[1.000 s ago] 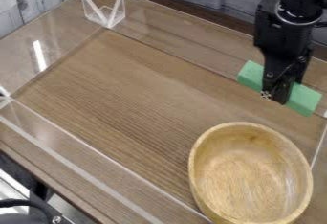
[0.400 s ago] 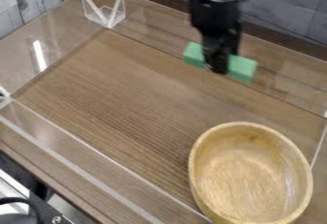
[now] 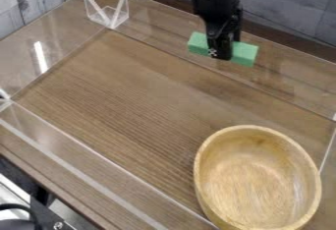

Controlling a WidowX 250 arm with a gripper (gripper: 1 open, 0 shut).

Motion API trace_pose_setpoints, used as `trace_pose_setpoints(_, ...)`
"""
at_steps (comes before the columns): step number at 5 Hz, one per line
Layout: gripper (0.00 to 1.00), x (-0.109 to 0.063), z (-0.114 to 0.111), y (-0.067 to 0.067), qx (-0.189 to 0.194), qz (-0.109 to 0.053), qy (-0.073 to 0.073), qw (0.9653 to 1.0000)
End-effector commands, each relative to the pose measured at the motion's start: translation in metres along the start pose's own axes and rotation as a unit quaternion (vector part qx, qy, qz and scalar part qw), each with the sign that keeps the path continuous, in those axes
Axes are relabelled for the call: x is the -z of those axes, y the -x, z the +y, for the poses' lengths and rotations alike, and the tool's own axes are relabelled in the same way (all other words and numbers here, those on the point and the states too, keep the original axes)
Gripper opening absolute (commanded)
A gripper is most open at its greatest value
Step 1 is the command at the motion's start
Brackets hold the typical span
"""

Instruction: Move green object from inside the wooden bowl to the table next to it

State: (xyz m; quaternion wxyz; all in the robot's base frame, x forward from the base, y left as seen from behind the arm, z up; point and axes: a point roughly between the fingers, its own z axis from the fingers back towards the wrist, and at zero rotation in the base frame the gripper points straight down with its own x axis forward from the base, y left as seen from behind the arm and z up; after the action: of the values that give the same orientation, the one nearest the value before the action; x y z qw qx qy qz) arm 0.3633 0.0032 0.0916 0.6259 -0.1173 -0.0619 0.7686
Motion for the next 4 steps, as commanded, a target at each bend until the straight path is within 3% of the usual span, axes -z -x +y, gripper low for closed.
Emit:
trace_pose_setpoints(1,0.00,-0.016,-0.019,-0.001,-0.020,0.004,0.034,0.9992)
trace_pose_setpoints(3,0.00,-0.012,-0.013,0.011,-0.038,0.004,0.035,0.9987)
trace_pose_setpoints(4,0.00,-0.008,-0.011,0.000,-0.047,0.005,0.035,0.9983)
